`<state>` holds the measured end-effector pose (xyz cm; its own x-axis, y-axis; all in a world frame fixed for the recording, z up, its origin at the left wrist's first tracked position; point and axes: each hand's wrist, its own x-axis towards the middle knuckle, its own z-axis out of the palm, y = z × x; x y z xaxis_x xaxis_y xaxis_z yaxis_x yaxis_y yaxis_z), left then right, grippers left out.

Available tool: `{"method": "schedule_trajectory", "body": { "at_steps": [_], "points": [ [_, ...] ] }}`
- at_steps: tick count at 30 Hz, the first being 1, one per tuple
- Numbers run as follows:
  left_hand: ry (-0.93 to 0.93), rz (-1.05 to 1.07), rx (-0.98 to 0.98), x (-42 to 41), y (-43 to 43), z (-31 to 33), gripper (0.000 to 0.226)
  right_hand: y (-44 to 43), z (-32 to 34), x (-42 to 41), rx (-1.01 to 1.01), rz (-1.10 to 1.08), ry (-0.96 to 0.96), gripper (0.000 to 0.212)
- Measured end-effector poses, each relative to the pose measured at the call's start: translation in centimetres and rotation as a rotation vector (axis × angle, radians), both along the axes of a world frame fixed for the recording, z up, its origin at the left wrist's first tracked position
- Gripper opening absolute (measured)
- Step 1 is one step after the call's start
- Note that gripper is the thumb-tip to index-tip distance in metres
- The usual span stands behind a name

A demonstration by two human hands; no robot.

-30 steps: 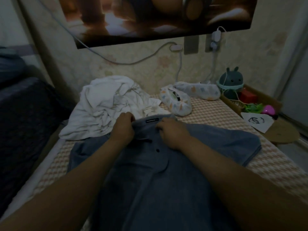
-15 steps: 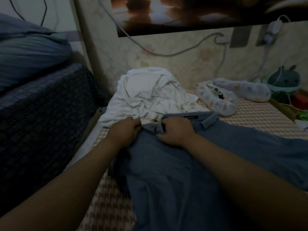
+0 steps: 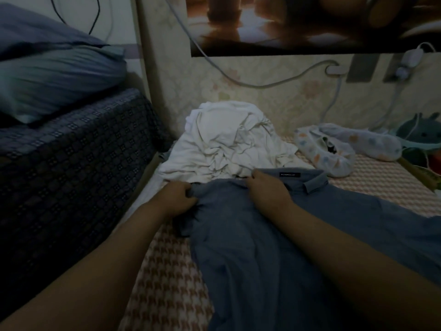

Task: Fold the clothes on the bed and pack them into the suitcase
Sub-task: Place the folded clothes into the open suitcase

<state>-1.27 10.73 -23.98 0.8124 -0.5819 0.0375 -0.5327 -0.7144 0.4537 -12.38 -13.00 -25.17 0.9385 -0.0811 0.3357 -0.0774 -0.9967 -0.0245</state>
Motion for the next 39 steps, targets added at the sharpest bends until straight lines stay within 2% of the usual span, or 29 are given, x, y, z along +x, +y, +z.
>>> {"method": "schedule_trajectory", "body": {
  "at_steps": [2, 4, 6, 9, 12, 14, 15, 18, 22, 24, 26, 28, 30, 32, 35, 36, 37, 39],
  "points": [
    [-0.166, 0.051, -0.009, 0.2, 0.7, 0.8, 0.026, 0.0, -0.7, 0.0, 0.1, -0.181, 0.203, 0.05],
    [-0.39, 0.204, 0.043, 0.7, 1.3, 2.1, 0.031, 0.1, -0.5, 0.0, 0.104, -0.167, 0.411, 0.068],
    [-0.436, 0.317, 0.209, 1.0, 1.8, 2.6, 0.036, 0.5, -0.1, 0.0, 0.12, -0.131, 0.517, 0.072],
    [-0.484, 0.319, 0.318, -0.5, 1.7, 1.9, 0.021, 0.8, 0.7, -0.9, 0.214, -0.092, 0.476, 0.068],
    [-0.531, 0.173, 0.194, -3.4, 0.6, 2.0, 0.019, 1.1, 2.3, -3.4, 0.257, -0.038, 0.387, 0.056],
    [-0.448, 0.079, 0.074, -6.1, -0.2, 3.0, 0.011, 1.8, 3.3, -6.0, 0.277, -0.026, 0.37, 0.049],
    [-0.361, 0.044, 0.076, -7.5, -0.4, 3.4, 0.004, 2.2, 3.8, -7.5, 0.277, -0.019, 0.374, 0.047],
    [-0.126, -0.123, 0.245, -12.2, -0.2, 4.0, 0.016, 4.3, 4.5, -12.4, 0.283, -0.002, 0.391, 0.044],
    [0.045, -0.176, 0.371, -17.9, 2.7, 3.6, 0.022, 7.7, 3.8, -18.5, 0.332, 0.037, 0.364, 0.044],
    [0.156, -0.206, 0.337, -19.5, 4.3, 2.9, 0.029, 9.2, 3.0, -20.8, 0.322, 0.048, 0.379, 0.048],
    [0.247, -0.256, 0.24, -21.1, 5.8, 2.7, 0.027, 10.5, 2.0, -22.4, 0.295, 0.054, 0.403, 0.054],
    [0.261, -0.283, 0.241, -22.9, 6.8, 2.5, 0.024, 11.4, 1.4, -23.3, 0.258, 0.047, 0.416, 0.058],
    [0.198, -0.25, 0.14, -24.4, 7.3, 1.9, 0.02, 12.2, 1.1, -23.8, 0.224, 0.035, 0.443, 0.061],
    [0.121, -0.158, 0.025, -25.3, 7.5, 2.1, 0.011, 12.6, 0.8, -24.1, 0.192, 0.014, 0.479, 0.063],
    [0.142, 0.014, -0.125, -25.8, 8.1, 4.3, 0.014, 11.9, 0.7, -24.4, 0.168, -0.032, 0.531, 0.065],
    [0.124, 0.011, -0.031, -25.9, 8.5, 5.0, 0.014, 11.5, 0.7, -24.4, 0.163, -0.048, 0.543, 0.065],
    [0.104, -0.002, 0.144, -25.7, 9.1, 5.3, 0.015, 11.2, 0.8, -24.5, 0.157, -0.056, 0.553, 0.066],
    [0.115, -0.098, 0.569, -26.2, 10.8, 5.2, 0.032, 10.7, 1.0, -24.8, 0.157, -0.043, 0.564, 0.066]
  ]
}}
